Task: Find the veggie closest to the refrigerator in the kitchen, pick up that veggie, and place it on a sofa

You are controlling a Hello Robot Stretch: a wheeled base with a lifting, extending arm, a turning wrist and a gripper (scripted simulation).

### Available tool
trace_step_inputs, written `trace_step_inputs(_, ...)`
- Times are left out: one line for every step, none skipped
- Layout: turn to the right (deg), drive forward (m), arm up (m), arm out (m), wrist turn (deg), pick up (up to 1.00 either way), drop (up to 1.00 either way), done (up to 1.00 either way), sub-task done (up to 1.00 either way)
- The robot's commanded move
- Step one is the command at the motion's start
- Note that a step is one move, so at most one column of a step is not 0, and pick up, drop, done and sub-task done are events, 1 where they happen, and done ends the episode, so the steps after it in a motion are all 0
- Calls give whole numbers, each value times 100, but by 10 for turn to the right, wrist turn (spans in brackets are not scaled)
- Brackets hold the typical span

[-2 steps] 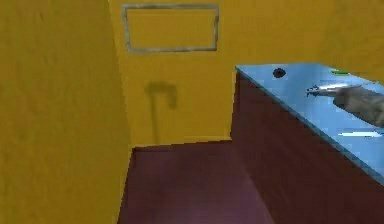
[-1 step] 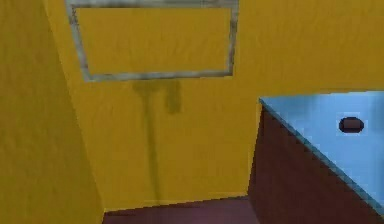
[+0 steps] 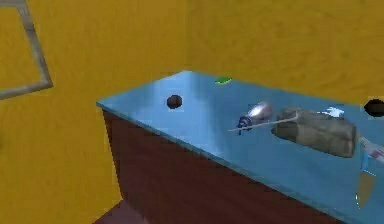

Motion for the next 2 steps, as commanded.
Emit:
trace_step_inputs(450, 0, 0, 0, 0, 0, 0, 0, 0)
trace_step_inputs(450, 0, 0, 0, 0, 0, 0, 0, 0)
